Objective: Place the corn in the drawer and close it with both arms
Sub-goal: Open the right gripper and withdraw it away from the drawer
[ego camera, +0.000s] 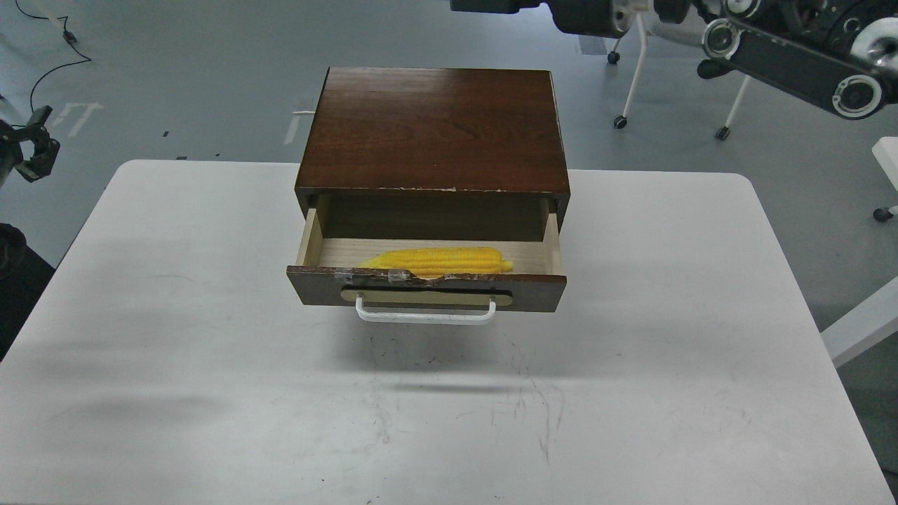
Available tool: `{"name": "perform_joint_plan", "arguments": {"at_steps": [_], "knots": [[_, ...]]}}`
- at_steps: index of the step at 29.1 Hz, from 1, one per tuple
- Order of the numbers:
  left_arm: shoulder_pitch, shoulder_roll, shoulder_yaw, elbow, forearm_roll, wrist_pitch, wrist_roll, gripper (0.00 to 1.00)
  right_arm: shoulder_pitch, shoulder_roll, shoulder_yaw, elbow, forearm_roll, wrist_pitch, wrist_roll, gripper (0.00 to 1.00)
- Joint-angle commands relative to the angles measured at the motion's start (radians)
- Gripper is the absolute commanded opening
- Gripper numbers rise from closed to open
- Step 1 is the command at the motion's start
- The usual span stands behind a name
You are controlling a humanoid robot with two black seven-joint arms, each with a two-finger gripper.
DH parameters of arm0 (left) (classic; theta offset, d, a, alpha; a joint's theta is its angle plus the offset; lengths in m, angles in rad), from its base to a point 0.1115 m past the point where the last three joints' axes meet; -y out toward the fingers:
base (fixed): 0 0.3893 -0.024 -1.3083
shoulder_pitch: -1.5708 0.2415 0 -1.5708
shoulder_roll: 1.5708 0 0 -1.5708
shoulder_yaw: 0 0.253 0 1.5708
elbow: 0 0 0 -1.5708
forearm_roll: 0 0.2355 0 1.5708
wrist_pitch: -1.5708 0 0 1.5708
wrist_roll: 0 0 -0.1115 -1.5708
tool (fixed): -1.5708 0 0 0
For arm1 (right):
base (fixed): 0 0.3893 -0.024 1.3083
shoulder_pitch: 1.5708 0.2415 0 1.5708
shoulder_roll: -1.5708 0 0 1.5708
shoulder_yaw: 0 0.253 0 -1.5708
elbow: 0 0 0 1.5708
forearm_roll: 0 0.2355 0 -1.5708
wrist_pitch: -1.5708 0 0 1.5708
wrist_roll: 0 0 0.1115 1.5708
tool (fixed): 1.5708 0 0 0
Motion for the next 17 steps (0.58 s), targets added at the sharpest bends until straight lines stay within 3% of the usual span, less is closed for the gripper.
{"name": "perform_joint_plan", "arguments": {"at_steps": [1, 5, 10, 12, 17], "knots": [[-0.118, 0.015, 0.001, -0.026, 0.229, 0.000, -0.002, 0.00, -0.155, -0.097, 0.112, -0.014, 0.149, 0.001, 0.035, 1.00], [-0.209, 0.055, 0.001, -0.153, 0.416, 0.000, -0.002, 0.00, -0.251, -0.140, 0.232, -0.050, 0.266, -0.014, 0.033, 1.00], [-0.234, 0.151, -0.004, -0.512, 0.639, 0.000, -0.003, 0.00, -0.360, -0.127, 0.332, -0.182, 0.561, -0.016, 0.021, 1.00], [-0.231, 0.196, -0.003, -0.748, 0.743, 0.000, -0.002, 0.00, -0.387, -0.088, 0.346, -0.271, 0.750, -0.016, 0.021, 1.00], [-0.223, 0.231, -0.007, -1.080, 0.988, 0.000, -0.002, 0.00, -0.423, -0.016, 0.380, -0.431, 1.025, -0.005, 0.019, 1.00]]}}
